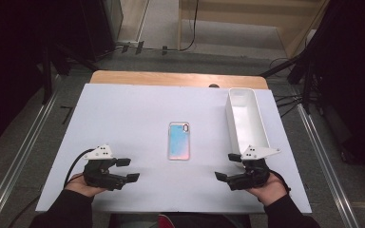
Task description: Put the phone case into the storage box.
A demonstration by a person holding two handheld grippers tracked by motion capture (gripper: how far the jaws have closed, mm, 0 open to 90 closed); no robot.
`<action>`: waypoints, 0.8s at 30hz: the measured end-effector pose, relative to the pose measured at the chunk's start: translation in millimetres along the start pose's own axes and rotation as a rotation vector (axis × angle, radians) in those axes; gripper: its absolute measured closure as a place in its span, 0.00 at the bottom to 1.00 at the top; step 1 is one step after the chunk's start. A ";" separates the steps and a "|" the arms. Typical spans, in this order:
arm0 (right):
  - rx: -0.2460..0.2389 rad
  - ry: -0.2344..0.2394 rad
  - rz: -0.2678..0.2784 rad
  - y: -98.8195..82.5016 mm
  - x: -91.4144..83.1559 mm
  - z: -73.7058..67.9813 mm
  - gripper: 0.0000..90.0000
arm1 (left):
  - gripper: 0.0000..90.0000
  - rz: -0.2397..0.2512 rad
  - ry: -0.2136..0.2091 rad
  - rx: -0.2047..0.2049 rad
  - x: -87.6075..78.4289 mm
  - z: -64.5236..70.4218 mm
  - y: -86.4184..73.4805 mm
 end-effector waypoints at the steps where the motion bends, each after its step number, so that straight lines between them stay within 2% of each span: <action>1: 0.000 0.004 -0.001 0.1 0.4 -0.1 0.14 | 0.31 0.001 0.001 0.000 0.0 -0.2 0.0; 24: 0.000 0.011 -0.012 -0.2 0.5 -0.7 0.14 | 0.31 0.004 -0.003 -0.011 -0.1 -1.9 0.5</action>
Point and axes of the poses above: each handheld gripper's, and its own axes: x roughly forward along the jaws, y roughly out of its top, z roughly to its right, the point moved 5 cm from there along x, roughly forward along the jaws, and after that the axes turned 13 degrees about -z, right-handed, at the moved point
